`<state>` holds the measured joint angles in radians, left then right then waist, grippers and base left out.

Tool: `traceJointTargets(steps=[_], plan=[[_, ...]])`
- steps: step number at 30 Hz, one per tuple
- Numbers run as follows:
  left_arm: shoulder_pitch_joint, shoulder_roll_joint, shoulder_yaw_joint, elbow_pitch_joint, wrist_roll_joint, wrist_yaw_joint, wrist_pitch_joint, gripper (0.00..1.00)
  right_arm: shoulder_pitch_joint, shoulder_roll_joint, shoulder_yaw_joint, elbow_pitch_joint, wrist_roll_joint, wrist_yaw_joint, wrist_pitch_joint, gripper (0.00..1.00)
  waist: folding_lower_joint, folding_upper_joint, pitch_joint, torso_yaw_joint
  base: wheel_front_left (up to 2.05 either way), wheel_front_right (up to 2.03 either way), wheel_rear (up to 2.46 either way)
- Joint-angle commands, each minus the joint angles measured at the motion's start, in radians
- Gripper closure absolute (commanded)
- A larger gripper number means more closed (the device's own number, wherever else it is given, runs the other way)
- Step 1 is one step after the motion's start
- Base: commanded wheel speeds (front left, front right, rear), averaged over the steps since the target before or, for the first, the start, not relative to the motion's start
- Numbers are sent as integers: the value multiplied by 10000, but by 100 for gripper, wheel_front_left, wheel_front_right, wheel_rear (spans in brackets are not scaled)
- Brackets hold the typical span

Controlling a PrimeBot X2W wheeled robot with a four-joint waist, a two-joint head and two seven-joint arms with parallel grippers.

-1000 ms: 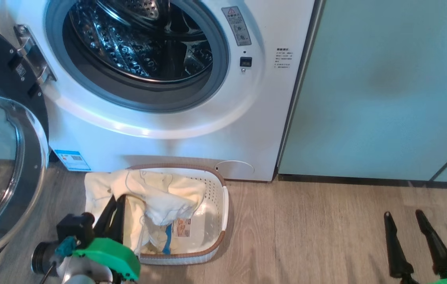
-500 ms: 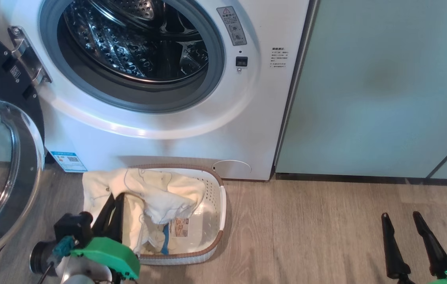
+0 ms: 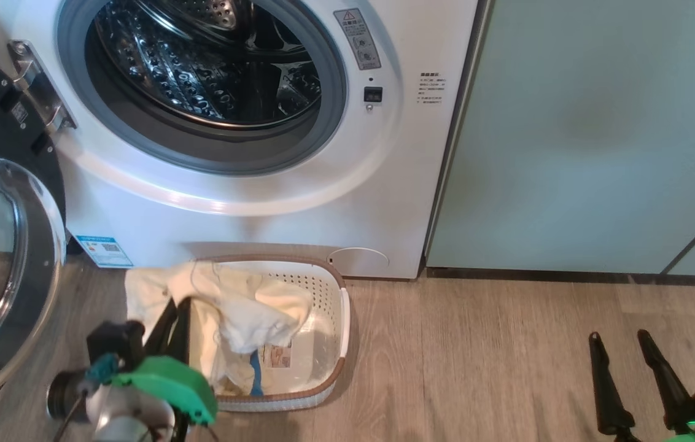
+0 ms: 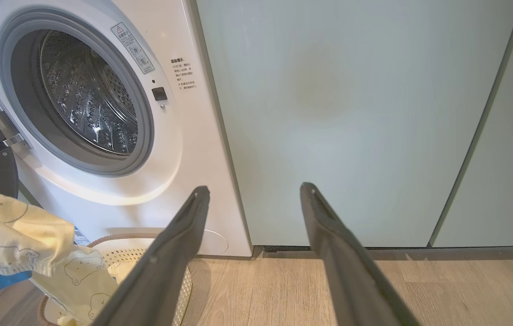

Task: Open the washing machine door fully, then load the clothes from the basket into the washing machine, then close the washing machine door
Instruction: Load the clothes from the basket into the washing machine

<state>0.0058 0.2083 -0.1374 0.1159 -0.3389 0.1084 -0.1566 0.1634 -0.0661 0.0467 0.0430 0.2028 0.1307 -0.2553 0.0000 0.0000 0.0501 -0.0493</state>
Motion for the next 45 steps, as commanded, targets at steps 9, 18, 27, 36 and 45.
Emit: traceJointTargets(steps=[9, 18, 27, 36, 45], plan=[[-2208, 492, 371, 747, -310, -346, 319, 100, -526, -107, 532, -337, 80, 0, -65, 0, 0, 0, 432, -381, 0, 0, 0], [-4315, 857, 567, 2491, -666, -725, 697, 100, -987, -45, 692, -403, 234, 0, -65, 0, 0, 0, 1328, -1020, 0, 0, 0], [-6723, 1497, 768, 3780, -876, -985, 1364, 100, -1685, 70, 791, -585, 452, 0, -65, 0, 0, 0, 2763, -1627, 0, 0, 0], [-8790, 2292, 717, 4536, -813, -1194, 2336, 100, -2344, 142, 836, -702, 705, 0, -65, 0, 0, 0, 4045, -2035, 0, 0, 0], [-10801, 3398, 672, 4749, -601, -1239, 3643, 100, -3121, 156, 1129, -792, 1329, 0, -65, 0, 0, 0, 5437, -2602, 0, 0, 0]])
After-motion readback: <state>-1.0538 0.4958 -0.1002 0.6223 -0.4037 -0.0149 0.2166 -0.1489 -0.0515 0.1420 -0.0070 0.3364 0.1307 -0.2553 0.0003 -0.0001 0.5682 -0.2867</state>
